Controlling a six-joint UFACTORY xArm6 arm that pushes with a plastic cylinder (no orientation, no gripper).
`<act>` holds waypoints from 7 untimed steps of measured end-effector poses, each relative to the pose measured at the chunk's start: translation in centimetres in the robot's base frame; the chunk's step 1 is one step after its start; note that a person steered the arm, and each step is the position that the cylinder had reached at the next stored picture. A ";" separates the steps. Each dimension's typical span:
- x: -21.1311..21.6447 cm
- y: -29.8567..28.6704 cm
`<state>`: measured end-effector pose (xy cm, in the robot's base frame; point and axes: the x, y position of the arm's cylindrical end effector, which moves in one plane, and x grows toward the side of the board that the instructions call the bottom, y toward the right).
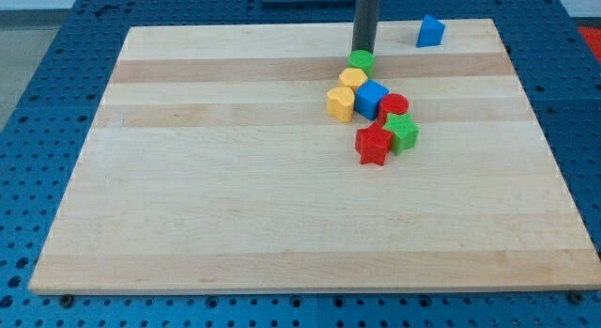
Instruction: Push blue triangle closer to the green circle
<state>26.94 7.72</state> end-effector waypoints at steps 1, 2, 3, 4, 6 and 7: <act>0.0 0.1; -1.8 -0.2; -5.6 -0.2; -7.7 0.2; -7.8 5.2; -7.8 7.7</act>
<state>19.16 15.42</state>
